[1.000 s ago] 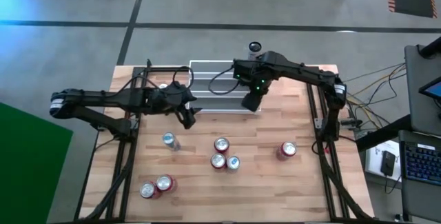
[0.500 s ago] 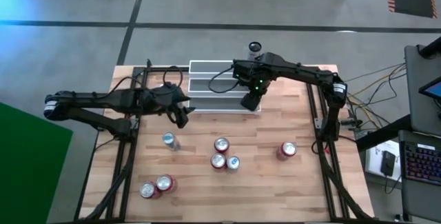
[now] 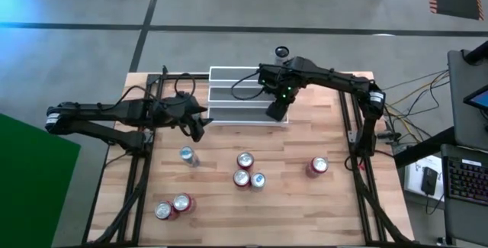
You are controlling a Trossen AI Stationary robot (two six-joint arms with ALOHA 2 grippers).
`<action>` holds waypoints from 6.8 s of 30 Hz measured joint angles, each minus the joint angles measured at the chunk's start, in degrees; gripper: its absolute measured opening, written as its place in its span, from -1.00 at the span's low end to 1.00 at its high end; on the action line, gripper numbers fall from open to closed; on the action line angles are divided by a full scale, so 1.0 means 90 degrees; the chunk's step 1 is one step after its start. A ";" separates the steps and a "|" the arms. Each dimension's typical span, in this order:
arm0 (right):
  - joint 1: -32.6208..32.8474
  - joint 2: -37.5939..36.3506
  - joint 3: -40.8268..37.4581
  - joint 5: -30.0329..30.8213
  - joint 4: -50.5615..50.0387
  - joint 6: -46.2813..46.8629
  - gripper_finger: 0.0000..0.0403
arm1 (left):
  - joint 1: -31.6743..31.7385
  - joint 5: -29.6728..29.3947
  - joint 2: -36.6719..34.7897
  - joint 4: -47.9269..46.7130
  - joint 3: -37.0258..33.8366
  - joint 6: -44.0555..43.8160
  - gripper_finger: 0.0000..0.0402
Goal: Place canned beverage on shelf
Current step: Put the white soda can on the bottom tier of the shelf aligned with the other white soda can, then put the middle right orange soda can on the top tier of the shelf
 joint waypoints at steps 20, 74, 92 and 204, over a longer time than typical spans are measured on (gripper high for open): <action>-0.0125 -0.0036 -0.0051 -0.0120 0.0113 -0.0085 0.35 | 0.0000 0.0172 0.0153 0.0035 -0.0002 0.0073 0.07; 0.3920 -0.2730 -0.1749 0.2001 -0.0054 0.5191 0.45 | -0.0308 0.0556 0.0367 0.0745 0.0376 -0.1256 0.07; 0.5731 -0.2811 -0.2712 0.1163 -0.0272 0.8132 0.62 | -0.0519 0.1168 0.1812 0.1712 0.0420 -0.2288 0.07; 0.4665 -0.3164 -0.5149 -0.0112 0.1240 0.6791 0.81 | -0.1829 -0.0311 0.0848 0.1069 0.0709 -0.2121 0.07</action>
